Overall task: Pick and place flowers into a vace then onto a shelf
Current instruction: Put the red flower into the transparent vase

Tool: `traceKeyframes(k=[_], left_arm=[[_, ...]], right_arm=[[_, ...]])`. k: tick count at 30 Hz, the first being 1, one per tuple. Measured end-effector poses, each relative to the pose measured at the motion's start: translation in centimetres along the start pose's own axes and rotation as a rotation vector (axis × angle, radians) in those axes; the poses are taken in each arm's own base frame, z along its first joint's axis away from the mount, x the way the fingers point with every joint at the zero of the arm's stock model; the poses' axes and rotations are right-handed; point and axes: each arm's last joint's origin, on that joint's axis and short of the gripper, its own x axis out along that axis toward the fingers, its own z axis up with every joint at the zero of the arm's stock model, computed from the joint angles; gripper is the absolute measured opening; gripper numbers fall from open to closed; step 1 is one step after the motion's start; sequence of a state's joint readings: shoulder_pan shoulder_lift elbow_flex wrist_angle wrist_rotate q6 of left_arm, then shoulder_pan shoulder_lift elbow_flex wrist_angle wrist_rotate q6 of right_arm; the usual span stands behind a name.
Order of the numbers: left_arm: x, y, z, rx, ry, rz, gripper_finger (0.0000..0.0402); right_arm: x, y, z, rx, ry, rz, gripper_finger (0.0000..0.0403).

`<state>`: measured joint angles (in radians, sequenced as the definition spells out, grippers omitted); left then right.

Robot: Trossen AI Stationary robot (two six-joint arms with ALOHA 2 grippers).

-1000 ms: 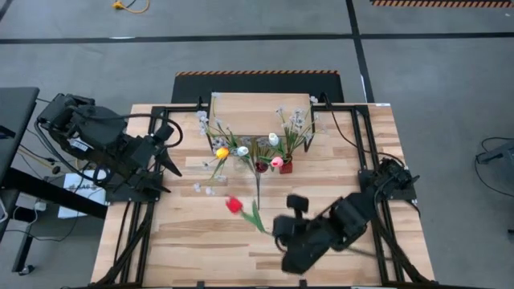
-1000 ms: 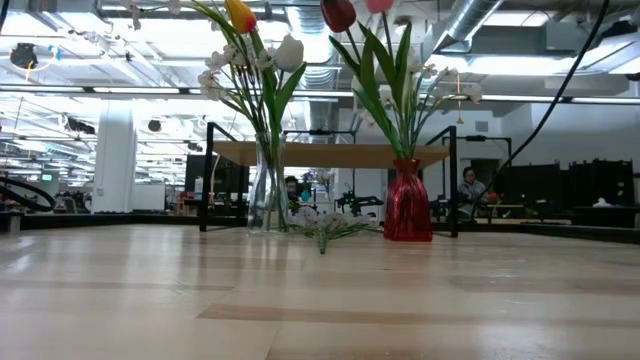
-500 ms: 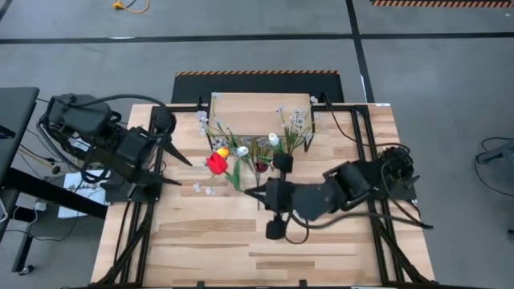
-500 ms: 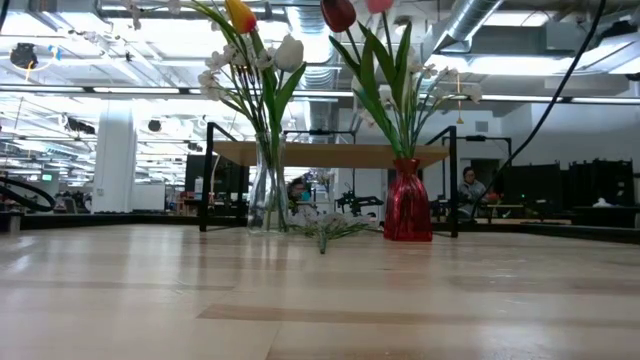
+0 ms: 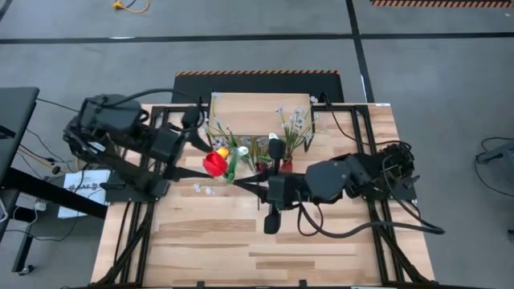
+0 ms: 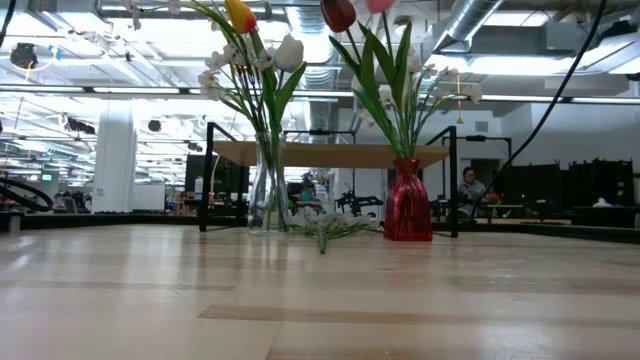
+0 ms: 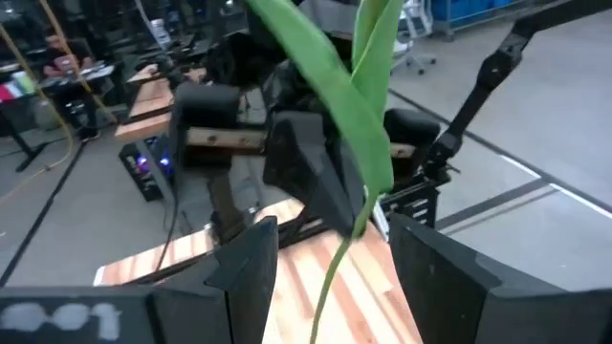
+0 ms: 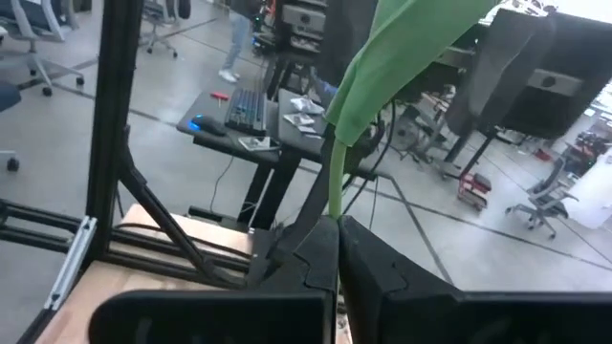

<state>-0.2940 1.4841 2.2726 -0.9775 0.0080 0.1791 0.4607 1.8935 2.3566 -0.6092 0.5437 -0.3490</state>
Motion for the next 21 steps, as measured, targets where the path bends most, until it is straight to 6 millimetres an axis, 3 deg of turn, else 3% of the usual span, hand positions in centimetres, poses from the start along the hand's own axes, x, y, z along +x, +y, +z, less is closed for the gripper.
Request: traceKeyframes(k=[12, 21], left_arm=[[5.2, 0.4, -0.8, -0.011, 0.008, -0.120, 0.0193], [4.7, 0.4, -0.3, 0.006, -0.038, -0.094, 0.0193]], right_arm=[[0.4, -0.6, -0.3, -0.020, 0.010, 0.001, 0.0000], [0.3, -0.4, -0.4, -0.028, 0.020, 0.010, 0.0000]])
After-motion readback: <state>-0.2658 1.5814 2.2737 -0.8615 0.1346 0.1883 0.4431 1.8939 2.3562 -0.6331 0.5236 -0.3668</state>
